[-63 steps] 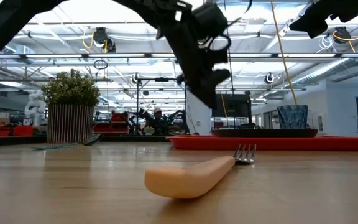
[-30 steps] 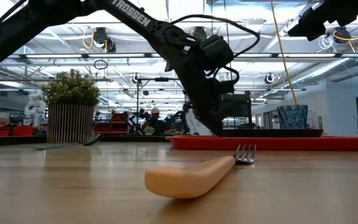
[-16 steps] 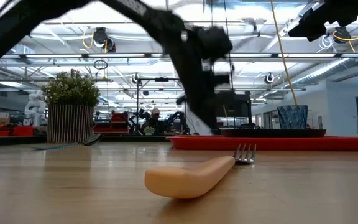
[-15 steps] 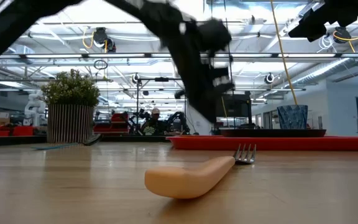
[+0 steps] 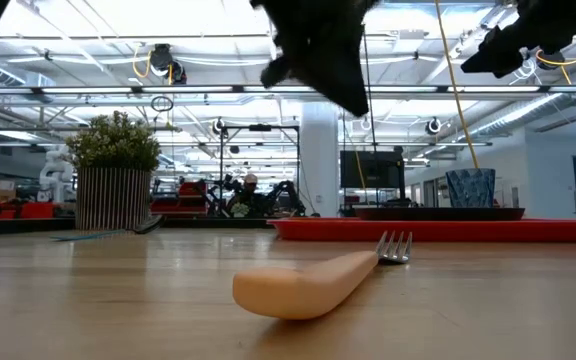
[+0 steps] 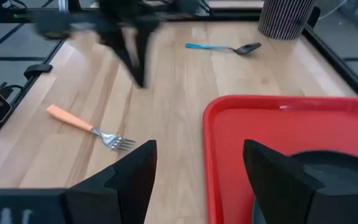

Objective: Pick and place plate/cup/fork/spoon on tray
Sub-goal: Put the yellow fork to the left of the black plate on the red tray

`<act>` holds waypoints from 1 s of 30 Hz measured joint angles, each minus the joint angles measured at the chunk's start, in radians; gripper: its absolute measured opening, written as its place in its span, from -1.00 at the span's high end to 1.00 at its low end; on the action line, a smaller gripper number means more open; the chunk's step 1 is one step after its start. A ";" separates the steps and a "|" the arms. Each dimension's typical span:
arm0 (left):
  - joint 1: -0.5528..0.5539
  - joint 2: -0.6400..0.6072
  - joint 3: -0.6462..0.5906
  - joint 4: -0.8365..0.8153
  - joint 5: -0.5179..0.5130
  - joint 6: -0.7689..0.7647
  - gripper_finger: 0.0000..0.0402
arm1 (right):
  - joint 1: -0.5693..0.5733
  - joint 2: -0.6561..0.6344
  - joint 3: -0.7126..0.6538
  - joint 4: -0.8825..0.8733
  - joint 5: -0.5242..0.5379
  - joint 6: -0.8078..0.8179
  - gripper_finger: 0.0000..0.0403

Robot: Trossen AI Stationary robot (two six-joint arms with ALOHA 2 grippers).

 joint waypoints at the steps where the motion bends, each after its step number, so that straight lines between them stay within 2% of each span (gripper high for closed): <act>1: -0.024 0.002 0.000 0.009 -0.017 -0.036 0.90 | 0.000 0.001 -0.004 0.000 0.000 0.011 -0.15; 3: -0.078 0.006 -0.001 0.042 -0.024 -0.057 0.90 | 0.000 0.002 -0.013 0.000 0.000 0.032 -0.15; 7: -0.178 0.007 -0.039 0.255 -0.026 -0.036 0.78 | 0.000 0.002 -0.039 0.012 -0.029 0.085 -0.15; 12: -0.241 0.006 -0.071 0.423 -0.094 -0.085 0.52 | 0.000 0.002 -0.110 0.220 -0.309 0.187 -0.15; 14: -0.253 0.006 -0.085 0.432 -0.120 -0.165 0.42 | 0.000 0.002 -0.143 0.345 -0.362 0.233 -0.15; 20: -0.303 0.016 -0.099 0.420 -0.200 -0.349 0.14 | 0.000 0.002 -0.242 0.570 -0.329 0.255 -0.15; 24: -0.330 0.043 -0.100 0.435 -0.250 -0.384 0.05 | 0.000 0.002 -0.286 0.597 -0.249 0.248 -0.15; 30: -0.364 0.111 -0.099 0.502 -0.348 -0.396 0.04 | 0.000 0.012 -0.324 0.597 -0.117 0.254 -0.15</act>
